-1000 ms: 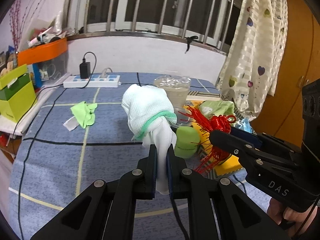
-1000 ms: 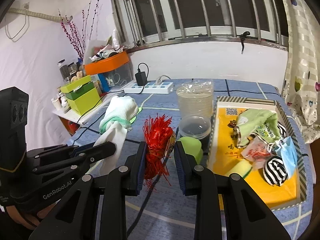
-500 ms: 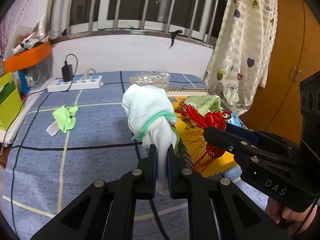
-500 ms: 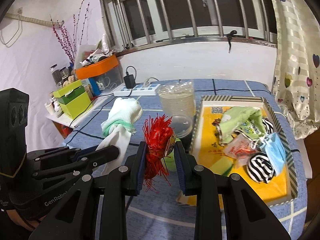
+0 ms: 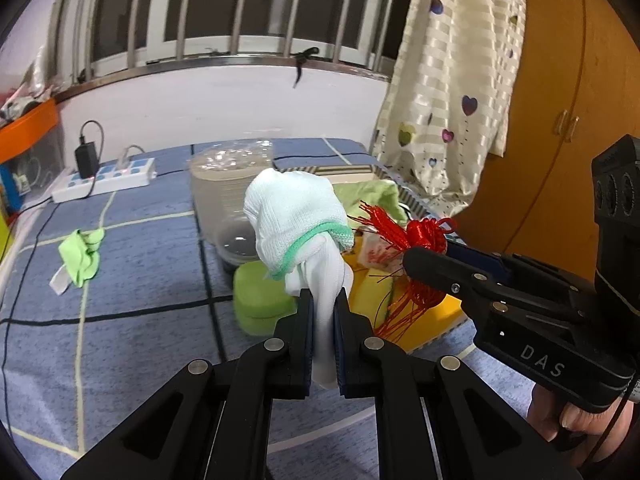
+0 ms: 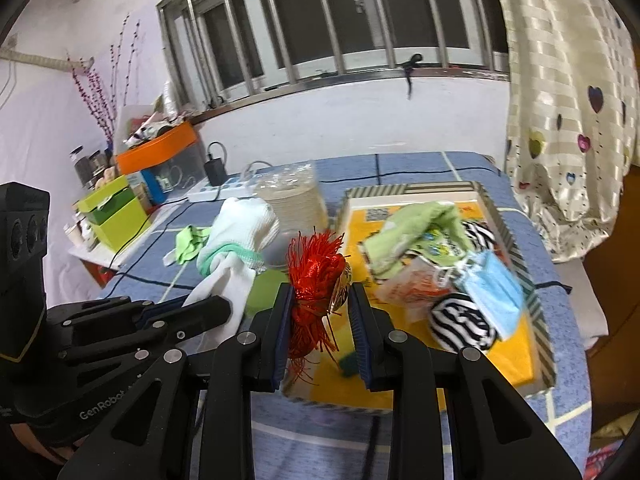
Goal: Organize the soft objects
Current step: 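Carry the glove with the left tool while the right tool carries the tassel to the tray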
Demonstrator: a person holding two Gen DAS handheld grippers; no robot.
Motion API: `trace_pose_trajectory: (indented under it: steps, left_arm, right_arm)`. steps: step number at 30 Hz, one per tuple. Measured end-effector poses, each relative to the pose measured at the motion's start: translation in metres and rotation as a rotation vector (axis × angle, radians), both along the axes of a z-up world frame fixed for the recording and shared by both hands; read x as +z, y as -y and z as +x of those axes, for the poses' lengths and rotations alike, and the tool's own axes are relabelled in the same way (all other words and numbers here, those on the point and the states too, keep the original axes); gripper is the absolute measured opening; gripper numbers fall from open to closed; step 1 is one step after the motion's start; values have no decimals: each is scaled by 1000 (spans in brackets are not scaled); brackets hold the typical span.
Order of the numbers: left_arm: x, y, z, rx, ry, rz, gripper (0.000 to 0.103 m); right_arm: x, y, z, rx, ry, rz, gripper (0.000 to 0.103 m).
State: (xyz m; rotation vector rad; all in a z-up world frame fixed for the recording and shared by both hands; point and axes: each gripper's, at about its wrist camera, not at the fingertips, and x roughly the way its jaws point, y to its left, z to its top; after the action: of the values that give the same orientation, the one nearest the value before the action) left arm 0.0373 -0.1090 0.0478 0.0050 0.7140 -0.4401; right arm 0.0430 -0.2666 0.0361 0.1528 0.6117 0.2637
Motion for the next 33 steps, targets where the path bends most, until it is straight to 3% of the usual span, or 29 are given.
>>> trace_pose_trajectory:
  steps: [13,33]
  left_arm:
    - [-8,30,7,-67,-21,11,9]
    - [-31,88,11,-226,-100,5,9]
  right_arm:
    - [-9,33,5,-71,-23,5,29]
    - [-43,78,14,-162,-131,8,29]
